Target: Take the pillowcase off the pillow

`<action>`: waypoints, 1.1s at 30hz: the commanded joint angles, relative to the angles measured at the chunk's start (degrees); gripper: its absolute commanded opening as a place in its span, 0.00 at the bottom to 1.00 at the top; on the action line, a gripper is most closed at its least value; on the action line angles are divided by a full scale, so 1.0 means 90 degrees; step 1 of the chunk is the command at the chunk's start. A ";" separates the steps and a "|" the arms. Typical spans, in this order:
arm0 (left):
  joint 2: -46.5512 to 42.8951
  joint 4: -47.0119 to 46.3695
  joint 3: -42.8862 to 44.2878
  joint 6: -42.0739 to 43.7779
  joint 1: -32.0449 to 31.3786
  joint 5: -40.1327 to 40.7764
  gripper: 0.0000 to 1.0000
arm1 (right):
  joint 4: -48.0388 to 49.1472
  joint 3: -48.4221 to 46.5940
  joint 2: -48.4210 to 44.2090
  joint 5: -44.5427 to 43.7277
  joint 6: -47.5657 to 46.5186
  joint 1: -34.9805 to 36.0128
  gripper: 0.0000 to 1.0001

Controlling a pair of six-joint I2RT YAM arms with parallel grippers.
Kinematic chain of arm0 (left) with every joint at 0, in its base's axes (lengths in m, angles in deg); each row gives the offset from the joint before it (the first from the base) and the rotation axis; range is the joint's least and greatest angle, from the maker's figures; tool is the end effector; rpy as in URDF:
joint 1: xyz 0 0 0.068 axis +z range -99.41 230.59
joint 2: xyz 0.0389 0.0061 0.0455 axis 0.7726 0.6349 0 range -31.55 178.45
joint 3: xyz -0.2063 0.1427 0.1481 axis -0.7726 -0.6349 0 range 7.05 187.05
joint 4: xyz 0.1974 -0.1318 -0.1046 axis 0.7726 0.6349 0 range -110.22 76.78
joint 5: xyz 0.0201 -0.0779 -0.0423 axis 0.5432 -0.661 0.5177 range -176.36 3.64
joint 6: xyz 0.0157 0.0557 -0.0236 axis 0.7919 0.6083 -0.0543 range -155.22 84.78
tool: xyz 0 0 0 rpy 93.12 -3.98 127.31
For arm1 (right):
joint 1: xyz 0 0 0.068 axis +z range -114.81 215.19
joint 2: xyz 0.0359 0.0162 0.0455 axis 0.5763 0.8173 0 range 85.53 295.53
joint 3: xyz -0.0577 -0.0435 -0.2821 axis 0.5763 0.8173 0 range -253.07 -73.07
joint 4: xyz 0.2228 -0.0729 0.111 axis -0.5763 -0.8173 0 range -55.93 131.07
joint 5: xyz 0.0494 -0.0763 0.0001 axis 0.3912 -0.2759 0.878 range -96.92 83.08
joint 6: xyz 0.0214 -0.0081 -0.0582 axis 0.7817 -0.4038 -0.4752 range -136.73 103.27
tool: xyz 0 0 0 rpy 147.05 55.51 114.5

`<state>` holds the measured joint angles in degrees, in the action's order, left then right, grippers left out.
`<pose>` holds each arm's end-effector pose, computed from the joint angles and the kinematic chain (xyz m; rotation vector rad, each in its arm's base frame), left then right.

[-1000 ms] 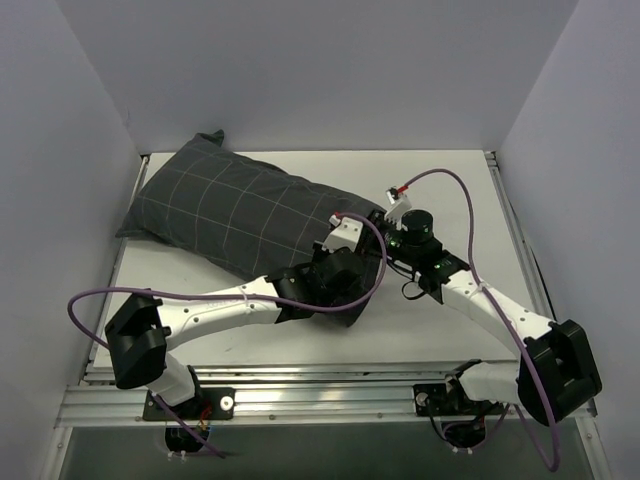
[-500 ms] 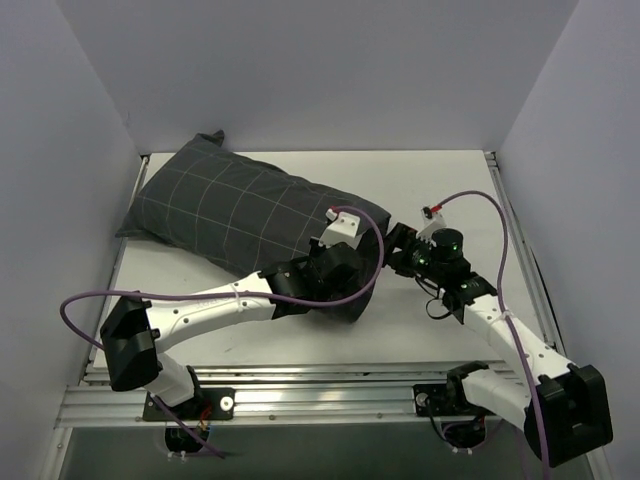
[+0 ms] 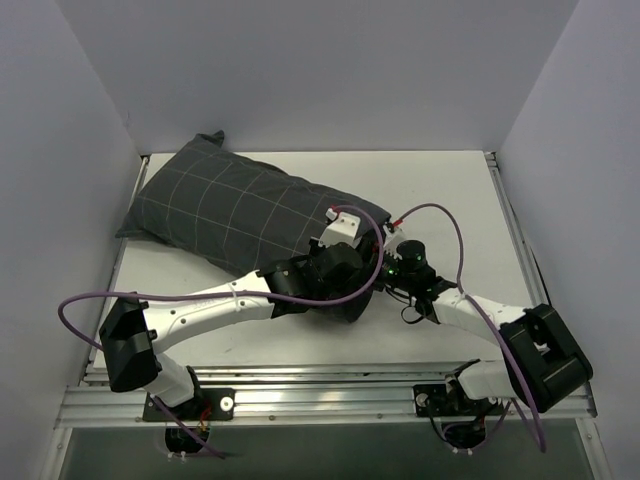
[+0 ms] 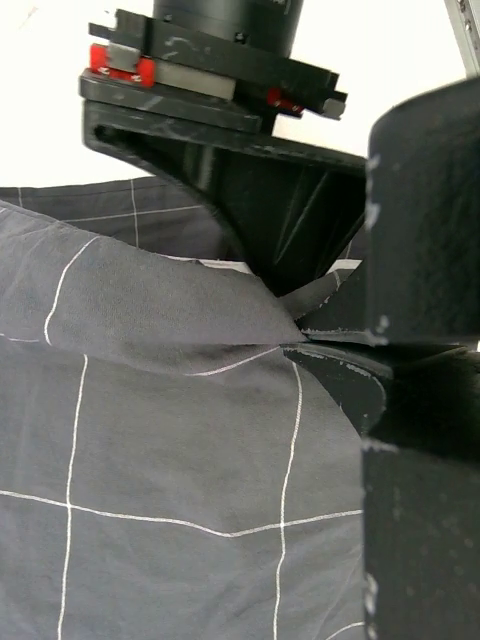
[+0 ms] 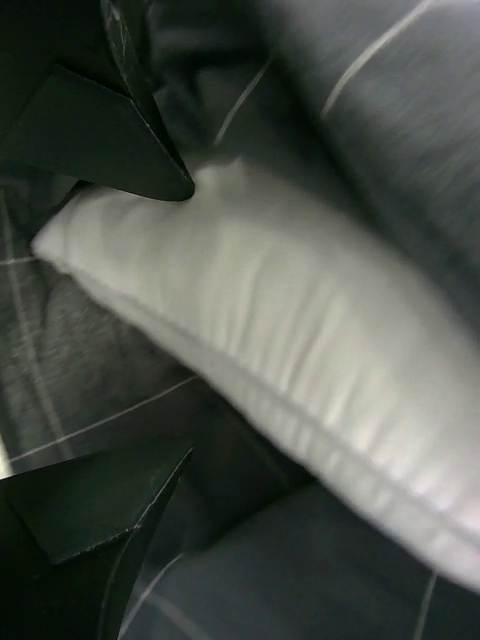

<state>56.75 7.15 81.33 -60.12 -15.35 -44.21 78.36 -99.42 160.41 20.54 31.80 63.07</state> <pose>0.1693 -0.3008 0.3236 0.3850 2.0489 -0.1051 0.2249 0.1439 0.2218 -0.0348 1.9635 1.3474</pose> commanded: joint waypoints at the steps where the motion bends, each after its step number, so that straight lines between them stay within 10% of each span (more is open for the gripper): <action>1: -0.0210 0.0132 0.0282 -0.0094 0.0001 -0.0015 0.02 | 0.1265 -0.0100 0.0108 0.0113 0.0310 0.0076 0.98; 22: -0.0386 0.0035 0.0067 -0.0143 0.0011 -0.0084 0.02 | 0.3625 0.0184 0.2059 0.0376 0.1013 0.0525 1.00; 25: -0.0415 0.0015 -0.0030 -0.0201 0.0011 -0.0133 0.02 | 0.4610 0.0144 0.2549 0.0668 0.1315 0.0545 0.78; 29: -0.0640 0.0200 -0.0255 -0.0464 0.0021 -0.0133 0.02 | 0.5776 0.0096 0.2950 0.0942 0.1853 0.0516 0.08; 33: -0.1040 0.0512 -0.0626 -0.0738 0.0021 -0.0201 0.02 | 0.5642 -0.0070 0.2737 0.0904 0.1844 0.0477 0.00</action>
<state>51.78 9.25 77.00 -63.69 -15.32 -45.63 116.75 -98.59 186.42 26.66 47.58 67.31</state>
